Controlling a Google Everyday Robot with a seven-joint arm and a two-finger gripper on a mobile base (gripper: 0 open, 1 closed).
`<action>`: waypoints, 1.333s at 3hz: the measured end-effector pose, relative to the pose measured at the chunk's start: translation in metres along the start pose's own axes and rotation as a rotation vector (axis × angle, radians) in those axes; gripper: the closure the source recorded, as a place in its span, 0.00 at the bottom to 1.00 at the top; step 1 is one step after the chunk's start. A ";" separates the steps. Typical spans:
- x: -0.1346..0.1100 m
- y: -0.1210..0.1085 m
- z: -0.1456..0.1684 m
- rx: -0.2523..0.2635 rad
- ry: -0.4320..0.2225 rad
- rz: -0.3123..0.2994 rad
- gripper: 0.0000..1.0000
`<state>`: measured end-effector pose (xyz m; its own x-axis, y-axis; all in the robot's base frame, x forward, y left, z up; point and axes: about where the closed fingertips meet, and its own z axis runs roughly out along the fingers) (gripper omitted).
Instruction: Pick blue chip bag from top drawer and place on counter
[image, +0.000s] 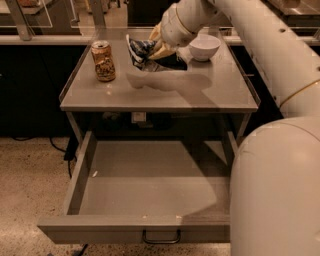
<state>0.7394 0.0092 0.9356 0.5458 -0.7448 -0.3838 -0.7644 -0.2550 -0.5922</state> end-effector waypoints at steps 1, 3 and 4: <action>0.019 0.018 0.047 -0.041 -0.028 0.050 1.00; 0.024 0.035 0.072 -0.082 -0.033 0.077 0.82; 0.024 0.035 0.072 -0.082 -0.033 0.077 0.58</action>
Offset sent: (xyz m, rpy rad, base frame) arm 0.0050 0.0221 -0.1261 -0.0040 0.1735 -0.0128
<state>0.7502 0.0266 0.8550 0.4943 -0.7436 -0.4503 -0.8293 -0.2481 -0.5007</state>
